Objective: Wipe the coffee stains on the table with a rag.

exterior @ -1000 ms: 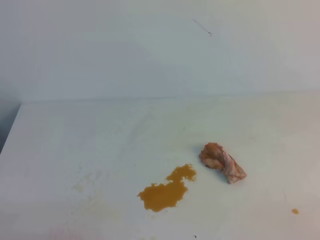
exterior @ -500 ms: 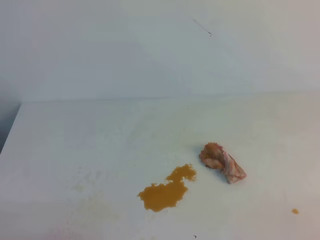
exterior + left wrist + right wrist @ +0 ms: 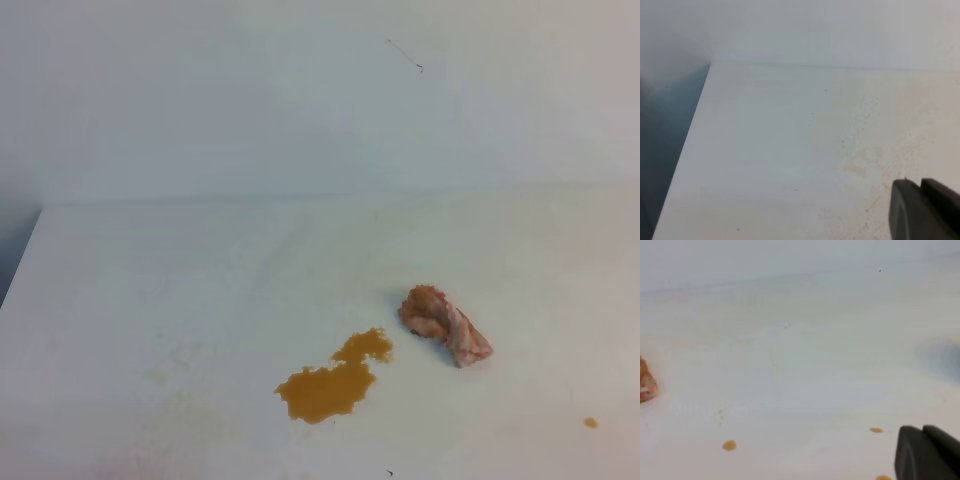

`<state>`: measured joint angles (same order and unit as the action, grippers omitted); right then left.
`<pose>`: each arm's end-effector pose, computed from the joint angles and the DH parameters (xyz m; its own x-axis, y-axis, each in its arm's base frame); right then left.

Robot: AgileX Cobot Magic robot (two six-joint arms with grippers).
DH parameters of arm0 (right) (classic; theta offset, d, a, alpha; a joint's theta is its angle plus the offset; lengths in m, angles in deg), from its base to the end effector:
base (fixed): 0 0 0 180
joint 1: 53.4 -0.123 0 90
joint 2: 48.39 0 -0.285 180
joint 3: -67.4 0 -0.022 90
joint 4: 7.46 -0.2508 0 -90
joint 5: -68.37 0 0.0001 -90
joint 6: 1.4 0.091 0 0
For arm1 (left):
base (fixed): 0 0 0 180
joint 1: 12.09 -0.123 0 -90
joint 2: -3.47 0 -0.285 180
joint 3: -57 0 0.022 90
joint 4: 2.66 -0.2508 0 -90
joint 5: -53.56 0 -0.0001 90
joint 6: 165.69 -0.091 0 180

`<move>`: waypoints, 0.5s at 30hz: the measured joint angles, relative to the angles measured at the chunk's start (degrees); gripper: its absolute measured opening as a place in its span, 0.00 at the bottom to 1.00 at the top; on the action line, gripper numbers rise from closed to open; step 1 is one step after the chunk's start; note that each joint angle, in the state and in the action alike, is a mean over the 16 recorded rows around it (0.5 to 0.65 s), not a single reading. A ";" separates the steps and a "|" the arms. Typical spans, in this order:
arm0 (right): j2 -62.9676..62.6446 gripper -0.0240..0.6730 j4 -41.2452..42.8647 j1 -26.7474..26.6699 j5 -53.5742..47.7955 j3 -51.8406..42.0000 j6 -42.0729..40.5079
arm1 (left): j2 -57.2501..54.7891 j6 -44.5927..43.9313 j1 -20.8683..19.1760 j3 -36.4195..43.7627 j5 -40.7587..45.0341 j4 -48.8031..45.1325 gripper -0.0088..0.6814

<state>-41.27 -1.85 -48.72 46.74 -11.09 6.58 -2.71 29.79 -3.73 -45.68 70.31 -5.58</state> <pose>0.0520 -0.0076 0.1726 -0.2879 0.0719 -0.9550 0.1299 0.9909 0.0354 0.0525 -0.0064 0.1877 -0.2002 -0.1925 -0.9607 0.0893 0.9728 -0.2135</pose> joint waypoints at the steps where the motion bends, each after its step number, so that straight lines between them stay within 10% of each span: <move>1: 0.00 0.03 0.01 0.00 0.01 0.00 0.00 | -0.10 0.00 -0.01 0.00 0.00 0.00 0.01; 15: 0.00 0.03 0.45 0.00 0.32 0.00 -0.22 | -0.30 0.00 0.01 -0.11 -0.05 0.00 0.01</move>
<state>-41.27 -1.40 -48.72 47.06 -11.09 6.36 -3.01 29.79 -3.71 -45.79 70.26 -5.58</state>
